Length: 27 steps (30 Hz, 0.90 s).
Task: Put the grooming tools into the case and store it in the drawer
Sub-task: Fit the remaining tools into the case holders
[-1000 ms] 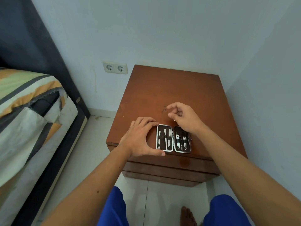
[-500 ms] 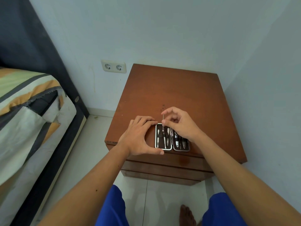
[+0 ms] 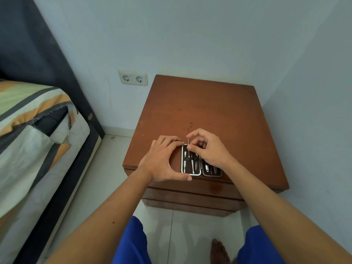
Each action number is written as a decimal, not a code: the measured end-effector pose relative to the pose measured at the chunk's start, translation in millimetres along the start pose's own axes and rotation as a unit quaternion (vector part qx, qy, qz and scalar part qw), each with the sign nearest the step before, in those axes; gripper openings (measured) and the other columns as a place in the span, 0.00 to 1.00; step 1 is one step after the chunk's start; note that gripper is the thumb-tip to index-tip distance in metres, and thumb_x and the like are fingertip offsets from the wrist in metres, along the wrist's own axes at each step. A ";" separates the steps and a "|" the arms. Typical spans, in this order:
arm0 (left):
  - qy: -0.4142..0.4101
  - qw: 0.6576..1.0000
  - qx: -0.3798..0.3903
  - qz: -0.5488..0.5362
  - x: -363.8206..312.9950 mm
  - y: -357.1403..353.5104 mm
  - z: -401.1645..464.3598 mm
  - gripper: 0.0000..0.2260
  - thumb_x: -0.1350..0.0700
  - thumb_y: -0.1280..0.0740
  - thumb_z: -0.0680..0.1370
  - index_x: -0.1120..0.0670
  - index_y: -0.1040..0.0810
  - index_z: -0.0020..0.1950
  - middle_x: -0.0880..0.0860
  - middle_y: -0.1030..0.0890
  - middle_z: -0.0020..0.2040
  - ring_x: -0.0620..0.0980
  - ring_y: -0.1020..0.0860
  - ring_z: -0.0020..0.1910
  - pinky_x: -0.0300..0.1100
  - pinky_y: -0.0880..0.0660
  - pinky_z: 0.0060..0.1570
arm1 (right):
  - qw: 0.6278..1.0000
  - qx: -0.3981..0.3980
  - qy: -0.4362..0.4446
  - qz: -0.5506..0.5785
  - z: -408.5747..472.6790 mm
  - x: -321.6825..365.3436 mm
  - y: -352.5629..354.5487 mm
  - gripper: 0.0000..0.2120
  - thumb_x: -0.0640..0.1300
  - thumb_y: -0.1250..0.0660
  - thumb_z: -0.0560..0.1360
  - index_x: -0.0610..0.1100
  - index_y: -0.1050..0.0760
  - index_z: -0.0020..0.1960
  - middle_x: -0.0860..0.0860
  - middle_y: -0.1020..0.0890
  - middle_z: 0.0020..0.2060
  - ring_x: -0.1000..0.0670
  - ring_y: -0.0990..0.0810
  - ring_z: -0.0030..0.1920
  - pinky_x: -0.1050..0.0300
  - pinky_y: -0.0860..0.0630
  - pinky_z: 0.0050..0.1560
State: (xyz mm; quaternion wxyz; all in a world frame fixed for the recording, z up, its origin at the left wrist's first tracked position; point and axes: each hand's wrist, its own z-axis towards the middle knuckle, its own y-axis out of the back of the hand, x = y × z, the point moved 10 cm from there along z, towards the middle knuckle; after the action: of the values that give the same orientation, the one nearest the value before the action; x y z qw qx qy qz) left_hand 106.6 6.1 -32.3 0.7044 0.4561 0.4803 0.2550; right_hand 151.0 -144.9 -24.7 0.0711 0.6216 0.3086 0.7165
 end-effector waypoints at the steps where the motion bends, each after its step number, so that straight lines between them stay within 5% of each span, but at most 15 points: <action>1: 0.000 1.000 0.000 0.000 -0.3 0.3 0.0 0.52 0.18 0.29 0.62 0.45 0.31 0.79 0.41 0.32 0.74 0.44 0.38 0.74 0.46 0.39 0.72 | 1.000 0.002 0.000 -0.001 -0.3 0.3 0.0 0.12 0.45 0.24 0.77 0.55 0.21 0.57 0.56 0.12 0.40 0.56 0.23 0.36 0.56 0.25 0.48; 7: 0.001 1.000 0.001 0.003 -1.0 0.1 0.3 0.53 0.18 0.30 0.62 0.46 0.31 0.79 0.42 0.31 0.75 0.44 0.38 0.74 0.46 0.39 0.72 | 1.000 0.009 -0.006 -0.026 0.2 2.4 3.1 0.12 0.45 0.22 0.75 0.53 0.21 0.55 0.56 0.12 0.41 0.59 0.26 0.38 0.66 0.29 0.44; 27: 0.004 1.000 0.000 0.001 0.5 -1.0 0.7 0.52 0.18 0.29 0.61 0.46 0.31 0.79 0.42 0.32 0.75 0.45 0.38 0.75 0.46 0.40 0.73 | 0.984 0.062 0.016 -0.168 3.6 11.8 1.1 0.08 0.48 0.21 0.73 0.54 0.17 0.51 0.58 0.20 0.45 0.59 0.24 0.43 0.68 0.29 0.45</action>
State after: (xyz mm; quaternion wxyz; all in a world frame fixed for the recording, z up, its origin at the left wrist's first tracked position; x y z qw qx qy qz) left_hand 107.3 5.8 -33.4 0.7019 0.4556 0.4828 0.2581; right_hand 152.1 -138.8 -14.0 0.1470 0.5521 0.4535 0.6841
